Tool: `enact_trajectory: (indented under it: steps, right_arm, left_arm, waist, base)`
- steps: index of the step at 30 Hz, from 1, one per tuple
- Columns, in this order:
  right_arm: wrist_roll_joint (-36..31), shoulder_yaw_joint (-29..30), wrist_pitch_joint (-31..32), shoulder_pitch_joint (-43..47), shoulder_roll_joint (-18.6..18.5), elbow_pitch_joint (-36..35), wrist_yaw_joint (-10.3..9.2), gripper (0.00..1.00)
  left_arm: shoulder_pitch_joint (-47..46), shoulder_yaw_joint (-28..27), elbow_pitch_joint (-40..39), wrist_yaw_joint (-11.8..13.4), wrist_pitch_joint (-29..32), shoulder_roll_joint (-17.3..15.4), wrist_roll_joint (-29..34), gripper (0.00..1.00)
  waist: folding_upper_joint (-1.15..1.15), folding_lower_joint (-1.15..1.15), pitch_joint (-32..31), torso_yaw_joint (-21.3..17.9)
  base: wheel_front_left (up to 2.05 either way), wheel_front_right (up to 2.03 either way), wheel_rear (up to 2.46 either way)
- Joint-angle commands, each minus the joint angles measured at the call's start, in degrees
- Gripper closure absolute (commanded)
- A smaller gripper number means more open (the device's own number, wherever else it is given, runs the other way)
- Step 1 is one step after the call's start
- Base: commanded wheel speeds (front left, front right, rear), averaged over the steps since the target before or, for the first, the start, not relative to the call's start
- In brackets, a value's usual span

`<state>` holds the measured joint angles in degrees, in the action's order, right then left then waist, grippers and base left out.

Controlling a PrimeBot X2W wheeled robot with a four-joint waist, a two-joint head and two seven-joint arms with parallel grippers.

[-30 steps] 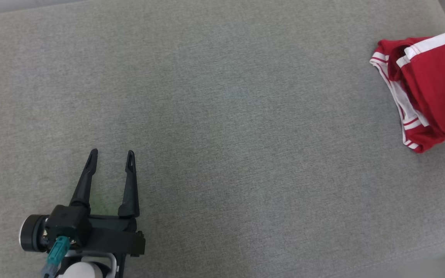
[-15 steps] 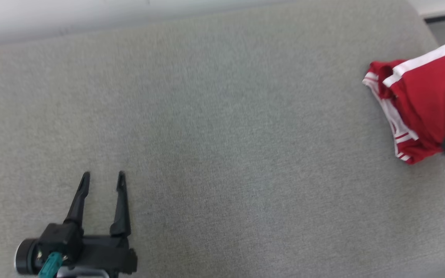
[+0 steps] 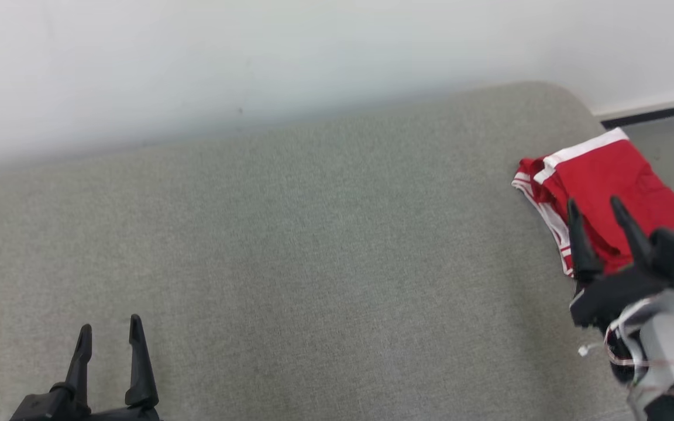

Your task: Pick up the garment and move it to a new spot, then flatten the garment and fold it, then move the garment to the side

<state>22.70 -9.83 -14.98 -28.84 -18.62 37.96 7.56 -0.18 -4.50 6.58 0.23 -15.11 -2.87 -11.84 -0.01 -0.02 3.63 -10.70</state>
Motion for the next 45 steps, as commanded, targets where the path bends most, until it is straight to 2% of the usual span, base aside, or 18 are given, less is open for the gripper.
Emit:
enact_trajectory:
  steps: [1,5,9,16,23,45]
  right_arm:
    - [-0.71,1.06,-0.21,1.61,0.58,-1.75,-0.19,0.00]
    - [-3.82,3.97,-0.13,9.39,3.97,-9.16,-0.19,0.00]
    - [-5.66,5.07,-0.14,14.75,6.64,-12.94,-0.19,0.00]
    - [-10.05,4.52,-0.14,21.46,8.58,-15.50,-0.19,0.00]
    - [-13.27,5.92,-0.14,25.25,12.19,-17.02,-0.19,0.00]
    - [-14.51,7.92,1.07,27.54,14.56,-18.67,-0.19,0.00]
  left_arm:
    - [0.51,-0.33,0.05,0.17,0.00,-0.06,-0.32,0.00]
    - [1.16,-0.49,0.98,-0.04,0.00,-0.06,-0.12,0.00]
    - [2.41,0.07,1.86,0.11,0.00,-0.04,0.60,0.00]
    - [5.30,0.95,2.47,-0.56,0.00,-0.08,1.15,0.00]
    - [6.56,1.18,2.54,-0.58,0.00,-0.06,0.76,0.00]
    - [7.11,1.11,1.97,-1.28,0.00,-0.06,-0.02,0.00]
  waist:
    - [0.01,0.02,-2.89,0.49]
    - [0.01,0.02,-4.20,1.87]
    - [0.01,0.02,-5.58,3.53]
    - [0.01,0.02,-7.18,5.93]
    - [0.01,0.02,-8.19,7.76]
    - [0.01,0.02,-8.65,8.29]
  base:
    - [0.00,0.00,0.00]
    - [0.00,0.00,0.00]
    - [0.00,0.00,0.00]
    - [0.00,0.00,0.00]
    - [0.00,0.00,0.00]
    - [0.00,0.00,0.00]
